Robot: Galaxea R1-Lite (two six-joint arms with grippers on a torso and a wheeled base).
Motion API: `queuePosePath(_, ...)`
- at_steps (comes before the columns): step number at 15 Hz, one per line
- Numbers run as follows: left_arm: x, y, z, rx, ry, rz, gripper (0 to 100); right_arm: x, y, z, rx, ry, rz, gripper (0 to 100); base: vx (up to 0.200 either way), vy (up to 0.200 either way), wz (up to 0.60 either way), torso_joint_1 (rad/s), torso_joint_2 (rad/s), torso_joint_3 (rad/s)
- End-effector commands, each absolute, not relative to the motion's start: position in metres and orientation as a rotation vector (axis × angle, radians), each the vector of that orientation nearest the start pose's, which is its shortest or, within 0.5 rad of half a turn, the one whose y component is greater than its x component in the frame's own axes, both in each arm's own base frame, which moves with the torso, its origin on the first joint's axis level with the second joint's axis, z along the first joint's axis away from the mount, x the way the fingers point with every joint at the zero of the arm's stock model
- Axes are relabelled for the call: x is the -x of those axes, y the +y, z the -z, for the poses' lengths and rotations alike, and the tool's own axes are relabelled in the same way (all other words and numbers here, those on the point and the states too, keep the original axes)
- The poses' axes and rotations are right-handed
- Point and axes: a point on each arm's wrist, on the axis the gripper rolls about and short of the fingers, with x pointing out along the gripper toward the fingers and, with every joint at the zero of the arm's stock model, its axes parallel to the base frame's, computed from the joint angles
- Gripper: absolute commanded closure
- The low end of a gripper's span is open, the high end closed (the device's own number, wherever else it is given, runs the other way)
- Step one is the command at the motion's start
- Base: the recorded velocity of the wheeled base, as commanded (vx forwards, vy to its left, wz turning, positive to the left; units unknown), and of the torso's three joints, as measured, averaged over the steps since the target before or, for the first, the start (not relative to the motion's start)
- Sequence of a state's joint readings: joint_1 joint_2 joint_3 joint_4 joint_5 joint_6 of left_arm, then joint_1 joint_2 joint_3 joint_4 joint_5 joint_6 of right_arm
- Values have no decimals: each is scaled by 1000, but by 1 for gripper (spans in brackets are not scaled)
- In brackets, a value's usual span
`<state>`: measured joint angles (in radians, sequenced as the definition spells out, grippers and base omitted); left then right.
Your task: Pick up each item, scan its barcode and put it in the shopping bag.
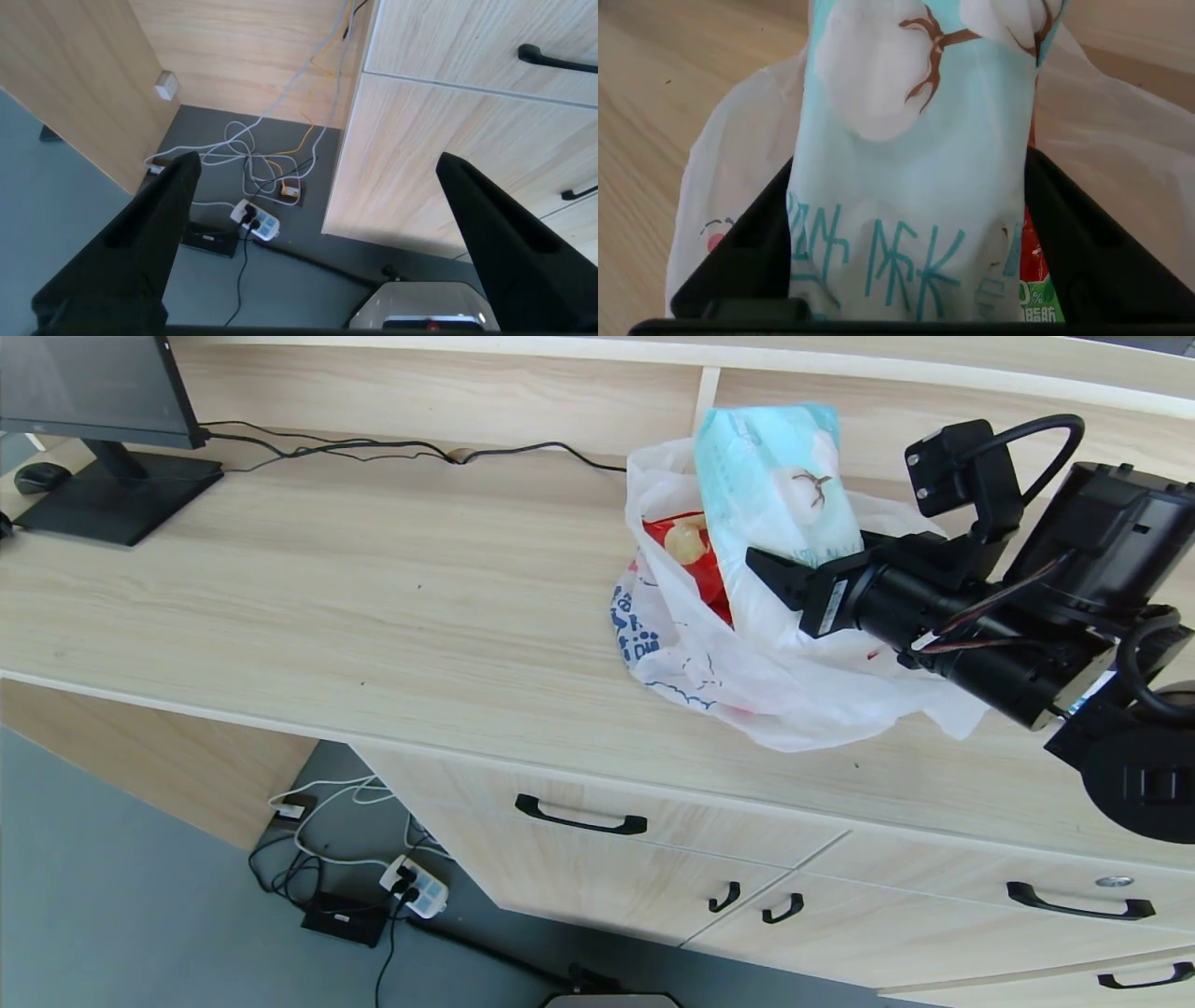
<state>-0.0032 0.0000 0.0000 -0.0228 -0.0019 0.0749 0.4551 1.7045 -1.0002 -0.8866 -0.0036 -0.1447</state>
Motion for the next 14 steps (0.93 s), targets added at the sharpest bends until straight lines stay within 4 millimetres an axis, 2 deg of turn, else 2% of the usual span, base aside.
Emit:
queuePosePath(1, 23, 0, -78, -75, -22, 4, 0, -289, 141, -262, 98, -217, -437, 0, 0, 0, 0, 0, 0, 0)
queuePosePath(6, 23, 0, -78, -77, -22, 5, 0, -285, 139, -272, 87, -271, -427, 0, 0, 0, 0, 0, 0, 0)
queuePosePath(11, 23, 0, -78, -77, -22, 5, 0, -270, 130, -294, 65, -345, -402, 0, 0, 0, 0, 0, 0, 0)
queuePosePath(14, 23, 0, -78, -77, -22, 5, 0, -257, 125, -317, 38, -419, -370, 0, 0, 0, 0, 0, 0, 0)
